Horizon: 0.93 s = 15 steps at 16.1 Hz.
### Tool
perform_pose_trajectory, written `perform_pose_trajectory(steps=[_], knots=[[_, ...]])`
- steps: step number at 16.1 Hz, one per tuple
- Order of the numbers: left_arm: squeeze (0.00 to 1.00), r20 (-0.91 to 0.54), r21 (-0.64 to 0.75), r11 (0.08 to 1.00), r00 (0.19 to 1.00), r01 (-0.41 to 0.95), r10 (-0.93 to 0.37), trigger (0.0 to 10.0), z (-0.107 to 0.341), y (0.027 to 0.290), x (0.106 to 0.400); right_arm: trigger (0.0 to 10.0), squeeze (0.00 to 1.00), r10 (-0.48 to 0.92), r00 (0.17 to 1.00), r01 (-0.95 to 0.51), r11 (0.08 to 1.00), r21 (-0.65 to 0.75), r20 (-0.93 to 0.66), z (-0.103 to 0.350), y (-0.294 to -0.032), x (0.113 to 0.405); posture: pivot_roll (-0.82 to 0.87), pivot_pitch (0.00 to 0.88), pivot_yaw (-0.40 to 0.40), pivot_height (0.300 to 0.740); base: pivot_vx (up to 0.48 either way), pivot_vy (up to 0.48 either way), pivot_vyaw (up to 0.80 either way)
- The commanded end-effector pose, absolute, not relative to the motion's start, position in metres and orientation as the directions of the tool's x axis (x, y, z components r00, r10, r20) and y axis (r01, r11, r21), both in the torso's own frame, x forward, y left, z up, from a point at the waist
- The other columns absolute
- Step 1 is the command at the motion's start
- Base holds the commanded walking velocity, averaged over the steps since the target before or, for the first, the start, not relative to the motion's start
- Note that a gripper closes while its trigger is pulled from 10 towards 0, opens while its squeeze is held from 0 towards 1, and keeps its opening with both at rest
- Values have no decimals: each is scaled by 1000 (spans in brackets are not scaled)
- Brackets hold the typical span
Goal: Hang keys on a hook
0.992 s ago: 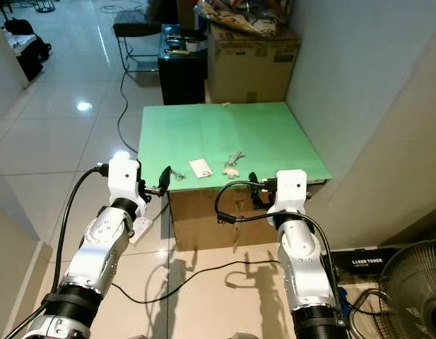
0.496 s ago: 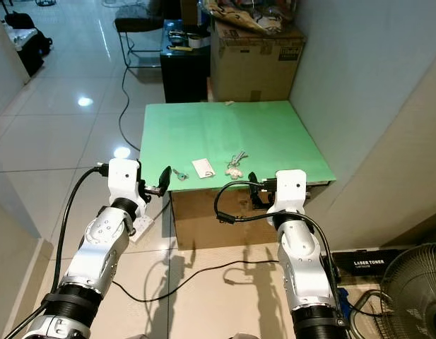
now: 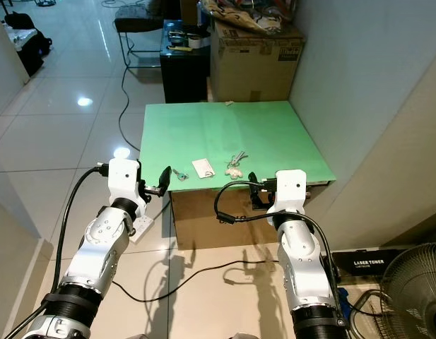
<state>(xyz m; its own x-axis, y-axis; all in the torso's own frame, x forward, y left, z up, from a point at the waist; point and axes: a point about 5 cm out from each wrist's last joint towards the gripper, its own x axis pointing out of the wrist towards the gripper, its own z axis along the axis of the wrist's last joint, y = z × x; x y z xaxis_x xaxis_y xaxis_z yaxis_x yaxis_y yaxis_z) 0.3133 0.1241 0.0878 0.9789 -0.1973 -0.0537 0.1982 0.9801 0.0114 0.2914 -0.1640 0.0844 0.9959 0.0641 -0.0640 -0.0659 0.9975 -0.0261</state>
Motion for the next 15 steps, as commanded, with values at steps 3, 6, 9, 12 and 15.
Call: perform_pose_trajectory(steps=[3, 6, 9, 12, 15], knots=[[0, -55, 24, 980, 979, 199, -197, 10000, 89, 124, 316, 10000, 0, 61, 995, -63, 998, -22, -82, 82, -165, 291, -165, 3, -2, 740, 0, 0, 0], [0, -55, 24, 980, 979, 199, -197, 10000, 89, 124, 316, 10000, 0, 61, 995, -63, 998, -22, -82, 82, -165, 291, -165, 3, -2, 740, 0, 0, 0], [0, -55, 24, 980, 979, 199, -197, 10000, 89, 124, 316, 10000, 0, 61, 995, -63, 998, -22, -82, 82, -165, 291, -165, 3, -2, 740, 0, 0, 0], [0, -55, 24, 980, 979, 199, -197, 10000, 89, 124, 316, 10000, 0, 61, 995, -63, 998, -22, -82, 82, -165, 291, -165, 3, -2, 740, 0, 0, 0], [0, -55, 24, 980, 979, 199, -197, 10000, 89, 124, 316, 10000, 0, 61, 995, -63, 998, -22, -82, 82, -165, 291, -165, 3, -2, 740, 0, 0, 0]])
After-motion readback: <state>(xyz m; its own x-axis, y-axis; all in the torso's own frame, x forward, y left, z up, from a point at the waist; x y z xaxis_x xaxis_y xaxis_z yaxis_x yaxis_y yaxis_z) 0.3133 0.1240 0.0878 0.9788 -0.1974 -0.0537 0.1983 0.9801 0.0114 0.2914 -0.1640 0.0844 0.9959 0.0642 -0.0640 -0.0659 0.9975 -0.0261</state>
